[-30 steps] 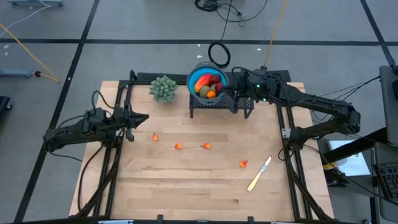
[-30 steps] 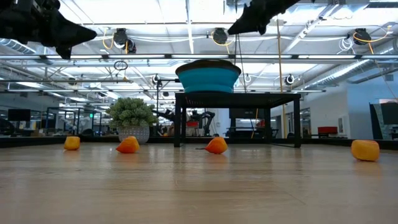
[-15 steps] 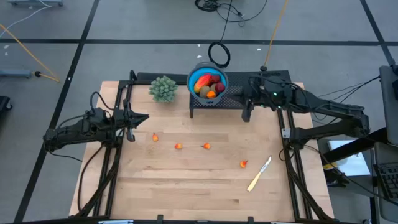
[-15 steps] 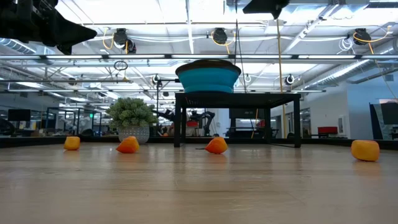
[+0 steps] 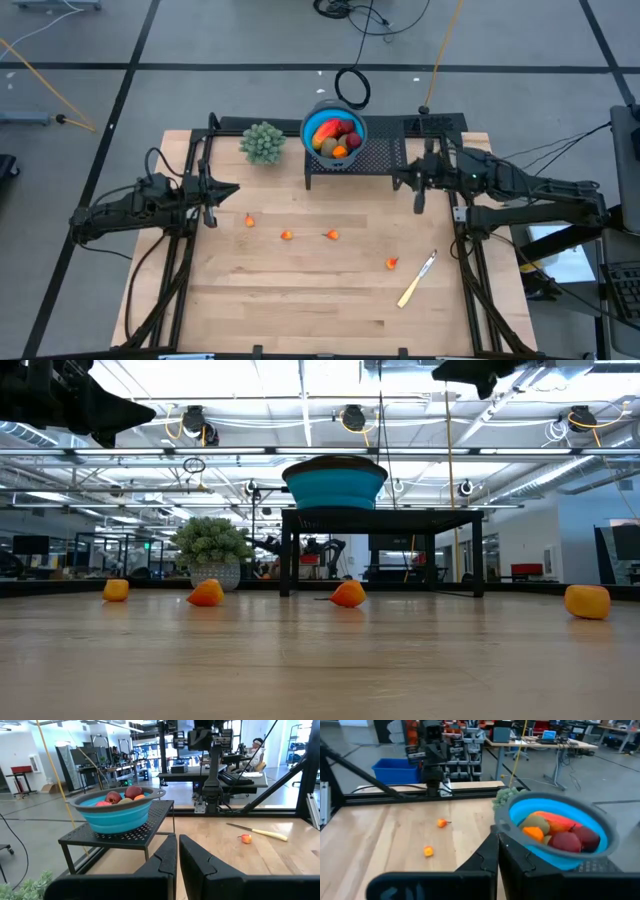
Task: Pick & Place Fruit
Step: Put the orange peach into the blue strainer bowl on the shelf
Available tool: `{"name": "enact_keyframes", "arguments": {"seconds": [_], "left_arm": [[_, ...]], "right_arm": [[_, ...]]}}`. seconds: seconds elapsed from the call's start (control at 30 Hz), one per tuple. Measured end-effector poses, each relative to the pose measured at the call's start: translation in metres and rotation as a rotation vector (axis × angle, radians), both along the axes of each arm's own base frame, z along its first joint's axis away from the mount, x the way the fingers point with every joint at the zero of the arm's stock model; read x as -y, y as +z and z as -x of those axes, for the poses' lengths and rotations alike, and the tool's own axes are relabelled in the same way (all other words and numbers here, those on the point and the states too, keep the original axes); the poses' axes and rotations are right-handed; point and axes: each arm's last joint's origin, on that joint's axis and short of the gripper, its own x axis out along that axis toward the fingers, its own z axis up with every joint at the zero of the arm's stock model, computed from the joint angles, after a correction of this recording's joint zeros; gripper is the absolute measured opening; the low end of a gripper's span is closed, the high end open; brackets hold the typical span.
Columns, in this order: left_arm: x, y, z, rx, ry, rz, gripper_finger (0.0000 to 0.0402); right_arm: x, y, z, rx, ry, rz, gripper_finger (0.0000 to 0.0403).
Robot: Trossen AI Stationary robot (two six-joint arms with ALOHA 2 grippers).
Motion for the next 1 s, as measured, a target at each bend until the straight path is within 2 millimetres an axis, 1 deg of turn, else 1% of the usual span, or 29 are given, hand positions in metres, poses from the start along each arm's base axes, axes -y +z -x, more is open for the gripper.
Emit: {"name": "enact_keyframes", "arguments": {"seconds": [0.1,0.23,0.3,0.43,0.6,0.7,0.77,0.9,1.0], "left_arm": [[0.0,0.0,0.0,0.0,0.0,0.0,0.0021],[0.0,0.0,0.0,0.0,0.0,0.001,0.0021],[0.0,0.0,0.0,0.001,0.0,0.002,0.0021],[0.0,0.0,0.0,0.001,0.001,0.002,0.0021],[-0.001,0.002,-0.003,0.017,0.001,0.006,0.0021],[-0.002,0.005,-0.01,0.035,-0.001,0.03,0.0021],[-0.003,0.004,-0.016,0.014,-0.001,0.053,0.0019],[-0.005,0.001,-0.031,-0.048,0.001,0.065,0.0003],[-0.006,0.008,-0.042,-0.083,0.001,0.094,0.0008]], "right_arm": [[-0.004,-0.01,0.012,0.014,0.036,-0.018,0.0],[-0.01,-0.023,0.026,0.035,0.152,-0.043,0.0],[-0.011,-0.029,0.033,0.046,0.183,-0.062,0.0],[-0.013,-0.039,0.046,0.08,0.179,-0.1,0.0],[-0.015,-0.051,0.059,0.135,0.178,-0.088,0.0],[-0.015,-0.057,0.065,0.185,0.181,-0.072,0.0],[-0.016,-0.063,0.069,0.206,0.182,-0.067,0.0],[-0.017,-0.072,0.077,0.24,0.183,-0.076,0.0],[-0.018,-0.075,0.083,0.285,0.183,-0.095,0.0]]}}
